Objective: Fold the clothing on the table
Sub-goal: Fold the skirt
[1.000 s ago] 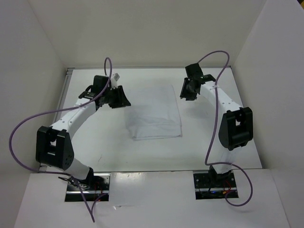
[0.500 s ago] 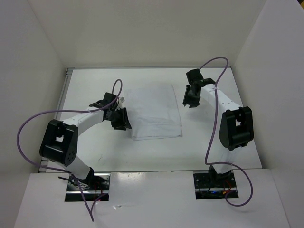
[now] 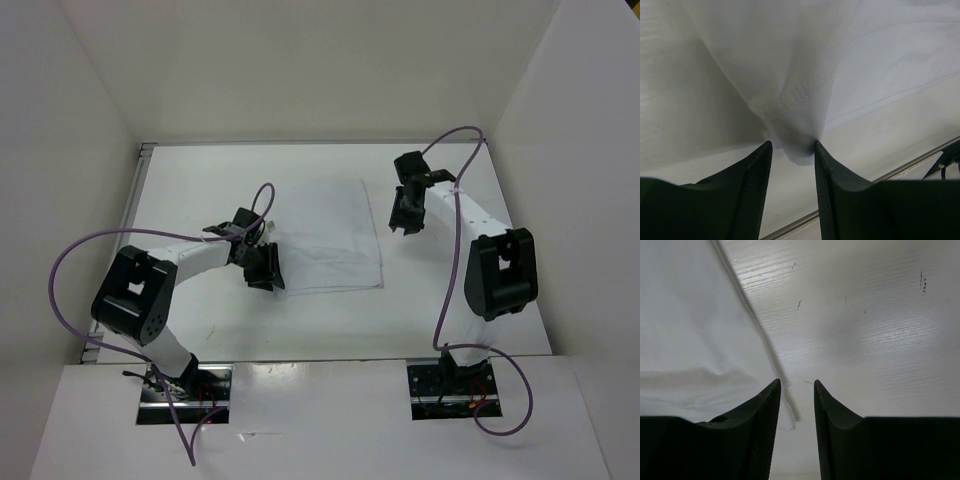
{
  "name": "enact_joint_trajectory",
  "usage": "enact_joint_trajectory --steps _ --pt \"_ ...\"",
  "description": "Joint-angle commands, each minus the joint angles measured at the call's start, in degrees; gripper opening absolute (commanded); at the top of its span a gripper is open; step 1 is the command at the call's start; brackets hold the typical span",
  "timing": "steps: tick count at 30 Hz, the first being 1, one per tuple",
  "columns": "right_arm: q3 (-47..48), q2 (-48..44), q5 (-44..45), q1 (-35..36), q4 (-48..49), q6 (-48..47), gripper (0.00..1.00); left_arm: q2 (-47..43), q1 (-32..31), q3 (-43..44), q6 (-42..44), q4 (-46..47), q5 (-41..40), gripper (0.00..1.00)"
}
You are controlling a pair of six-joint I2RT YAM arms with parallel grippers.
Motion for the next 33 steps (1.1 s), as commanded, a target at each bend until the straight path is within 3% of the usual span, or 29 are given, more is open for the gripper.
enact_joint_trajectory --steps 1,6,11,15,18,19,24,33 --pt "-1.06 -3.76 1.06 -0.44 -0.8 -0.53 0.39 0.55 -1.25 -1.37 -0.06 -0.68 0.53 0.47" --pt "-3.87 -4.99 -3.15 -0.44 0.59 -0.53 0.39 0.02 -1.78 -3.3 1.09 -2.52 -1.22 0.47" --pt "-9.68 -6.23 -9.21 -0.44 3.06 0.53 0.39 0.54 -1.78 -3.83 1.7 -2.52 -2.46 0.25" --pt "-11.44 -6.76 -10.36 -0.44 3.77 0.53 0.4 1.95 -1.78 -1.46 1.7 -2.52 -1.76 0.39" --pt "-10.92 -7.28 -9.84 -0.44 3.77 -0.69 0.4 -0.58 -1.78 0.21 1.7 -4.01 1.31 0.47" --pt "-10.91 -7.28 -9.23 -0.44 2.98 -0.7 0.4 -2.86 -1.78 1.26 1.7 -4.98 1.84 0.54" --pt "-9.86 -7.28 -9.74 -0.44 2.97 -1.32 0.4 -7.88 -1.78 1.97 1.17 -7.79 0.18 0.56" --pt "-9.86 -6.76 -10.8 -0.44 3.59 -1.32 0.4 -4.47 -1.78 -0.75 0.65 -5.69 -3.25 0.56"
